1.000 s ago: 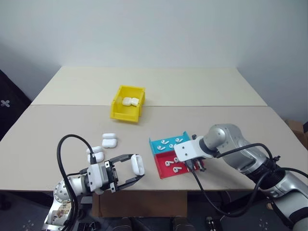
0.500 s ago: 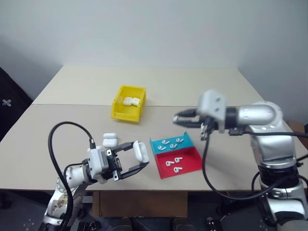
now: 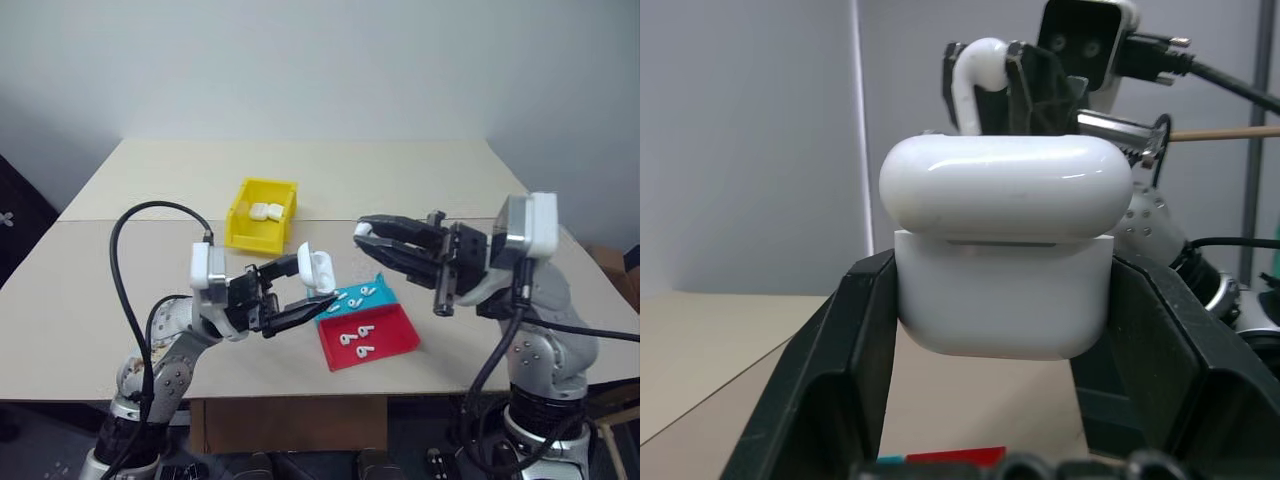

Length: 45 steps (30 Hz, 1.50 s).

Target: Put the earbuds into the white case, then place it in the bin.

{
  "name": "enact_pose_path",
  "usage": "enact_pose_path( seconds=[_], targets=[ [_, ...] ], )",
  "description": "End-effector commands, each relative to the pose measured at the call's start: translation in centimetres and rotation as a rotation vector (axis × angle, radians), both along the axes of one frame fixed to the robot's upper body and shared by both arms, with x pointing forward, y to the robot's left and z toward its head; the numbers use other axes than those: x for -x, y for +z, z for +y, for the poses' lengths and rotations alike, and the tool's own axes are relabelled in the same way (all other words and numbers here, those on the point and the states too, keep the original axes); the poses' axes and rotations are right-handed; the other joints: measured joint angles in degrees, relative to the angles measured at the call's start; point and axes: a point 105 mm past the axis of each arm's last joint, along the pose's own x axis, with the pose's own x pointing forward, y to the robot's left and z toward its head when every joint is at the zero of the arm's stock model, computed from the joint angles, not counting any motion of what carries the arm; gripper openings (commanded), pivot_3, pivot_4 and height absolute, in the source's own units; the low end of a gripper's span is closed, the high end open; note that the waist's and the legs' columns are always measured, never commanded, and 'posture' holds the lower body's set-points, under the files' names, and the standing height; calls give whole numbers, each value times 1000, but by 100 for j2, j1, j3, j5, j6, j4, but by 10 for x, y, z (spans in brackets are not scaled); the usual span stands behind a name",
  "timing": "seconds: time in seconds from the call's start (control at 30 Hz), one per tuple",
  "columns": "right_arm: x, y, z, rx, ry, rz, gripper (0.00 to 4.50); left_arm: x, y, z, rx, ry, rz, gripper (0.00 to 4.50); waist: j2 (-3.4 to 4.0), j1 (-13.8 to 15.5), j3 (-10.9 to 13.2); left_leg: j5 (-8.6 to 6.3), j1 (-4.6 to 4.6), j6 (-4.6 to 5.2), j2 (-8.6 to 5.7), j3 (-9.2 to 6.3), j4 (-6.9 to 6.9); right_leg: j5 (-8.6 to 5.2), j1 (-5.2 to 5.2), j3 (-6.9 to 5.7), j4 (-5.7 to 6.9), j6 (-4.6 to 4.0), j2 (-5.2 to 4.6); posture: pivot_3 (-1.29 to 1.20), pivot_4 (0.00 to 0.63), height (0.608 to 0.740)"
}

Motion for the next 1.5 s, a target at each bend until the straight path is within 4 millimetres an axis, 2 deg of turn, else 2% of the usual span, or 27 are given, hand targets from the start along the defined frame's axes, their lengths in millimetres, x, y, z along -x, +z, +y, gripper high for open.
enact_pose_path(
  seconds=[0.03,0.5,1.4,1.5],
  targets=[
    [5,7,5,8,33,-79,613,4,7,-1,4,-33,-40,2787,0,-7,0,0,0,0,0,0,0,0,0,0,0,-1,0,0,150,740],
    [7,-7,21,75,97,-105,613,6,7,-5,35,-35,-48,2787,0,-8,0,0,-3,0,0,-1,0,0,-2,0,-2,-2,0,0,150,740],
    [-1,-27,21,176,84,-97,613,8,3,-8,39,-47,-74,2787,0,-7,0,0,-3,0,0,-2,0,0,-1,-1,-5,-1,0,0,150,740],
    [-1,-28,21,189,90,-93,1665,8,3,-9,38,-45,-76,2787,0,-7,0,0,-3,0,0,-2,0,0,-1,-1,-5,-2,0,0,150,740]
  ],
)
